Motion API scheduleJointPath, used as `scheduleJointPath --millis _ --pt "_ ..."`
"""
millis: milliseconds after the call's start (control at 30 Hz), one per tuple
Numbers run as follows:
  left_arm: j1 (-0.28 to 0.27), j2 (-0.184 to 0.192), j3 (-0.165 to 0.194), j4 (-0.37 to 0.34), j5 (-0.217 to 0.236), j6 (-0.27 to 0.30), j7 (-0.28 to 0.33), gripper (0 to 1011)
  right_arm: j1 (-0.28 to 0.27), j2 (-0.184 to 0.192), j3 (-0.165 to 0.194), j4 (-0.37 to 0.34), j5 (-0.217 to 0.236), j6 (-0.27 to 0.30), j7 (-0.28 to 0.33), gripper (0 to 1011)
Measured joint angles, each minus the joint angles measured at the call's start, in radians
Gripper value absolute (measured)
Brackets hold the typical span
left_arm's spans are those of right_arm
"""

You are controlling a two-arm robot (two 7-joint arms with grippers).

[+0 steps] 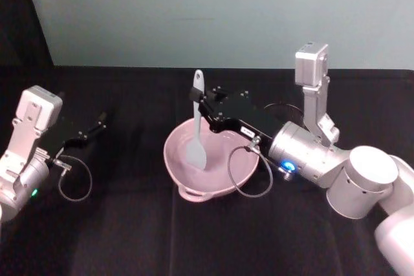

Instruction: Use the one hand to pick up the spoon and stir the clear water in the bowl.

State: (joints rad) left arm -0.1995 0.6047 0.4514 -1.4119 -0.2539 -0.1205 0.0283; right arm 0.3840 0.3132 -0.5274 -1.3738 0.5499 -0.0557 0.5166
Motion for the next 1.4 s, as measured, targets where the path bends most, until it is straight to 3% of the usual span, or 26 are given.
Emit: scheduleJointPath --millis 400,667,1000,1400 --pt "0.000 0.000 0.000 0.000 0.000 0.000 0.000 1011 0.094 -0.080 0.001 0.157 -0.045 -0.031 0.016 125" --pt "0.000 0.000 0.000 0.000 0.000 0.000 0.000 1011 0.110 -0.087 0.036 0.198 -0.059 -0.047 0.006 124" --pt "0.000 0.000 0.000 0.000 0.000 0.000 0.000 1011 0.034 -0.030 0.099 0.113 -0.057 -0.037 -0.021 124" --pt "0.000 0.000 0.000 0.000 0.000 0.000 0.000 1011 -0.069 0.015 0.118 -0.022 -0.046 -0.015 -0.028 124"
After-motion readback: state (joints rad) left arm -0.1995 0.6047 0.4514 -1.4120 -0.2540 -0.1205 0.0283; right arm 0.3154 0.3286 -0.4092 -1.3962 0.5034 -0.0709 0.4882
